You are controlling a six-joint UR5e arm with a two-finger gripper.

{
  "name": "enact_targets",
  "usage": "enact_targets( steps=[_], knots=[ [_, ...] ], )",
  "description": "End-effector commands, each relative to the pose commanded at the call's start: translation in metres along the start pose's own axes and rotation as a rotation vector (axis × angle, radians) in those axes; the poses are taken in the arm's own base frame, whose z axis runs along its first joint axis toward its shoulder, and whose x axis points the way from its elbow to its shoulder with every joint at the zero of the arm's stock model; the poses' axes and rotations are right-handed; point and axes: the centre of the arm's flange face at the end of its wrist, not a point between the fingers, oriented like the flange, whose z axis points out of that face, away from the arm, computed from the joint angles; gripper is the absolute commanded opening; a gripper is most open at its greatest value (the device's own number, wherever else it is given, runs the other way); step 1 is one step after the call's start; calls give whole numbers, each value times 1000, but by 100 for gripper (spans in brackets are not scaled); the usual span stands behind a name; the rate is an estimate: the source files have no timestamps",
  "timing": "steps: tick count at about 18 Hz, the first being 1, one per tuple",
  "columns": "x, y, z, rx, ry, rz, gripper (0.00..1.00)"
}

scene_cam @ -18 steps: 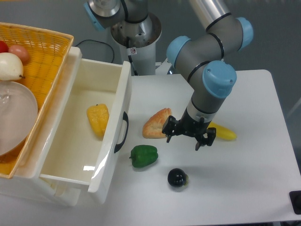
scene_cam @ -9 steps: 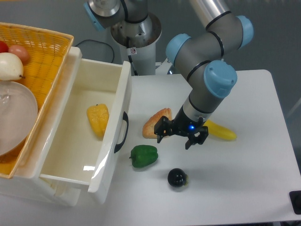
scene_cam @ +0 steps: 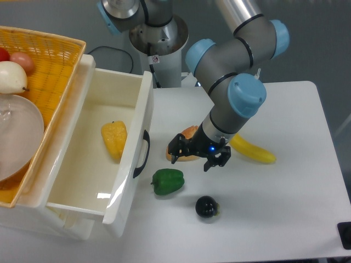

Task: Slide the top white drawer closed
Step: 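Move the open gripper over the bread slice toward the drawer front, then lower the gripper against the open drawer's front panel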

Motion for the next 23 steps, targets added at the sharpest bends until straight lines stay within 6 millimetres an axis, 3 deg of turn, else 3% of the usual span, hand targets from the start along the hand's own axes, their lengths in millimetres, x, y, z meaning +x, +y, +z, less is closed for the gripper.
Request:
enact_targets(
  steps=[18,23],
  knots=[
    [30,-6,9,-17,21,13,100],
    [30,-6,6,-8,44,7,100]
  ],
)
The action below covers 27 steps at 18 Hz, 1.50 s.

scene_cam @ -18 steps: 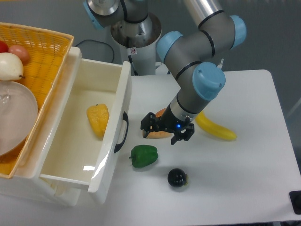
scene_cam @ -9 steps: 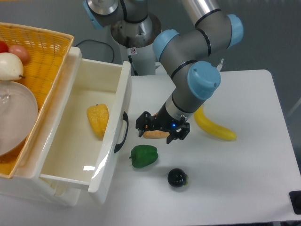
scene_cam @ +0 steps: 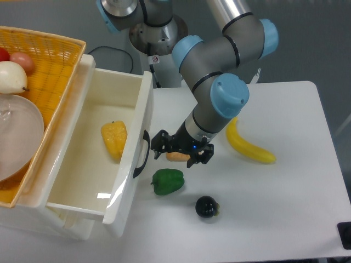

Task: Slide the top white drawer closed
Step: 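Lower the gripper against the open drawer's front panel, then push the white drawer front inward into the cabinet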

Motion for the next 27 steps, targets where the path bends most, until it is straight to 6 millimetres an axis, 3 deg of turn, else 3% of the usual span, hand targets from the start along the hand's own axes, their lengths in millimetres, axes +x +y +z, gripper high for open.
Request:
enact_targets(
  steps=[27],
  knots=[
    [16,-5,5,-1,29,25,100]
  ],
)
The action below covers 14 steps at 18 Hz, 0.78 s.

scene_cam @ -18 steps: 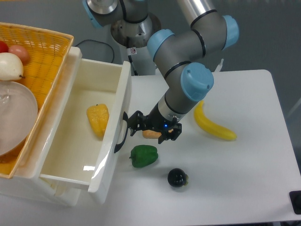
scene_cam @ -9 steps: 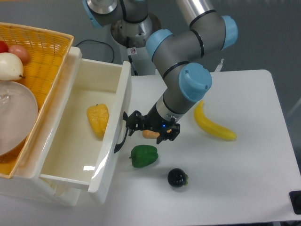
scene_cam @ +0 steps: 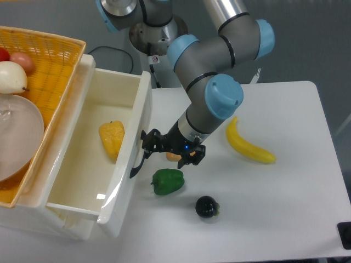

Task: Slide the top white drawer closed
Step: 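Push the white drawer front inward into the cabinet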

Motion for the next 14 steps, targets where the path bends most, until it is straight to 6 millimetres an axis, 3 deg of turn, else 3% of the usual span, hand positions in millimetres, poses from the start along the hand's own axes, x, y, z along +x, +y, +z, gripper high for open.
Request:
enact_targets(
  steps=[14],
  knots=[
    [27,0,2,-11,26,24,100]
  ],
)
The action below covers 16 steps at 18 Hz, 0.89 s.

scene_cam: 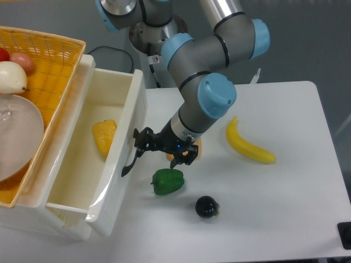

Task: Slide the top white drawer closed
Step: 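Push the white drawer front inward into the cabinet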

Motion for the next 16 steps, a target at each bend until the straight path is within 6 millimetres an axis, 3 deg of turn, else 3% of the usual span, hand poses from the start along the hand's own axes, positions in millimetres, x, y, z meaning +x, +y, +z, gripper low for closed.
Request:
enact_targets(
  steps=[5,16],
  knots=[
    [14,-2,8,-13,5,13,100],
    [19,-2,11,-20,8,19,100]
  ],
)
